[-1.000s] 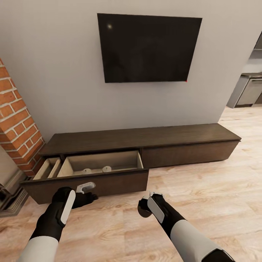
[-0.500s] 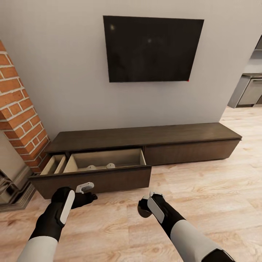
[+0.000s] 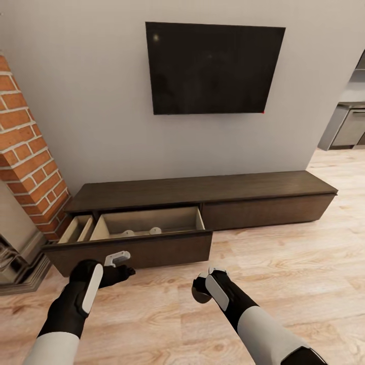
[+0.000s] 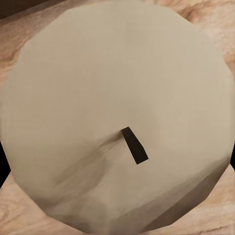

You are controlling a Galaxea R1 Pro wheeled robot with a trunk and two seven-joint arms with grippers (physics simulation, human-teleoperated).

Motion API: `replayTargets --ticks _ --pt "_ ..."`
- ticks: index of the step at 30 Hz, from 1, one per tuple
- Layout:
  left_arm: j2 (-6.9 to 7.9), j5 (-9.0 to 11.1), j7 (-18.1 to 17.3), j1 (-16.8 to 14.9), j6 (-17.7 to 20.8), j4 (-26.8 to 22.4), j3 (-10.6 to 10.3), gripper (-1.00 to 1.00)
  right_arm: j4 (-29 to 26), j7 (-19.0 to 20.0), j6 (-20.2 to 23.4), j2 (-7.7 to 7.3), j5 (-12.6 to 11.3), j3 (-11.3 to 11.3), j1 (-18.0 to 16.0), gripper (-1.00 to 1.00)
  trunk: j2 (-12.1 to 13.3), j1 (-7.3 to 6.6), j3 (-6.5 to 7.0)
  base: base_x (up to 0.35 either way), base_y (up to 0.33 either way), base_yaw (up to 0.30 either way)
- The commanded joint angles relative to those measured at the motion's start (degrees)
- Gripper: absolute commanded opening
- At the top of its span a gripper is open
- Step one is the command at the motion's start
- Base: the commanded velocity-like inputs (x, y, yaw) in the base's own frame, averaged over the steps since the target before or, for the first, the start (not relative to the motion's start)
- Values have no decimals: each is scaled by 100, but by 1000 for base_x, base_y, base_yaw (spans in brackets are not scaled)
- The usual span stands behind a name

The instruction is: Place each of the two pumpkins and all three candles from the living room inside a cabinet in the living room (use any cabinet), then make sure every cabinet is closed, and position the cauldron so it is next to a table in the living room.

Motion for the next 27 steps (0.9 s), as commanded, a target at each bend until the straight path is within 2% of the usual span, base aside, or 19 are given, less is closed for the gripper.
replayTargets --ticks 1,10,27 --pt "1 1 0 0 1 -35 0 100 0 0 -2 0 0 3 -1 -100 0 0 0 0 215 0" --pt "13 13 0 -1 3 -92 33 100 0 0 -6 0 1 7 5 -100 0 0 0 0 151 0" --pt "16 12 0 -1 3 -93 31 100 0 -1 -3 0 -2 8 4 -100 0 0 0 35 284 0"
